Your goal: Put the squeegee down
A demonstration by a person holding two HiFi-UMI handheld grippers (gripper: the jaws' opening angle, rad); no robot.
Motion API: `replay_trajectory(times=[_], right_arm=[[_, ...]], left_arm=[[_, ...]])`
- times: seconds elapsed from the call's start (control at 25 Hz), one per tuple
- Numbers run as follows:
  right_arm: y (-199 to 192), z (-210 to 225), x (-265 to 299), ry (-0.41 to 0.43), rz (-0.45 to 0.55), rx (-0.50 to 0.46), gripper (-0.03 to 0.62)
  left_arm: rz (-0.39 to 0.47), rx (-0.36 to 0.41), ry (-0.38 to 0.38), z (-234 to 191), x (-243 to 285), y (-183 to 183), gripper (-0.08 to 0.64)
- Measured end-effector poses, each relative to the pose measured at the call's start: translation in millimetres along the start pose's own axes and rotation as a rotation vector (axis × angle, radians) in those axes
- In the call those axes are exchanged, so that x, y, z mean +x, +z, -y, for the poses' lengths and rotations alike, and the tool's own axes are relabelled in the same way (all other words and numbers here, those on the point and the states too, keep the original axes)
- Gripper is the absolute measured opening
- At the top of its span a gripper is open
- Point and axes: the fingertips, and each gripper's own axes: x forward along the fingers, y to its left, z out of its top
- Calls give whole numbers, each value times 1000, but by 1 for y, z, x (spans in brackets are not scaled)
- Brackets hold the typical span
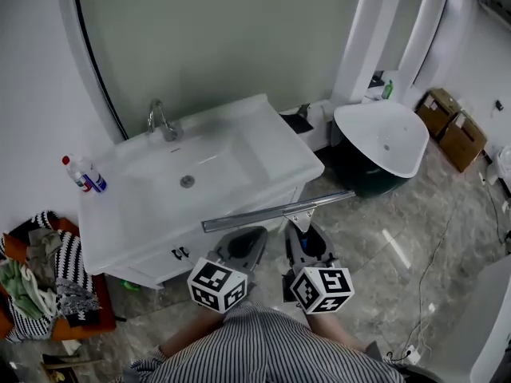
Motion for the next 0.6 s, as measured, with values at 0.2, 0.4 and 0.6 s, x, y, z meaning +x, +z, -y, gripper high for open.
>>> replay_trajectory(times=[0.2, 0.4, 0.6], right_arm=[[-5, 7, 32, -36, -20, 0, 127], [-17, 16, 49, -56, -57, 12, 127], [-25, 23, 66, -69, -76, 35, 127]], left_arm=[[-22, -19, -35, -23, 20, -2, 24], [-6, -47, 18, -47, 27, -7, 23], [-41, -69, 47, -70, 33, -16, 23]])
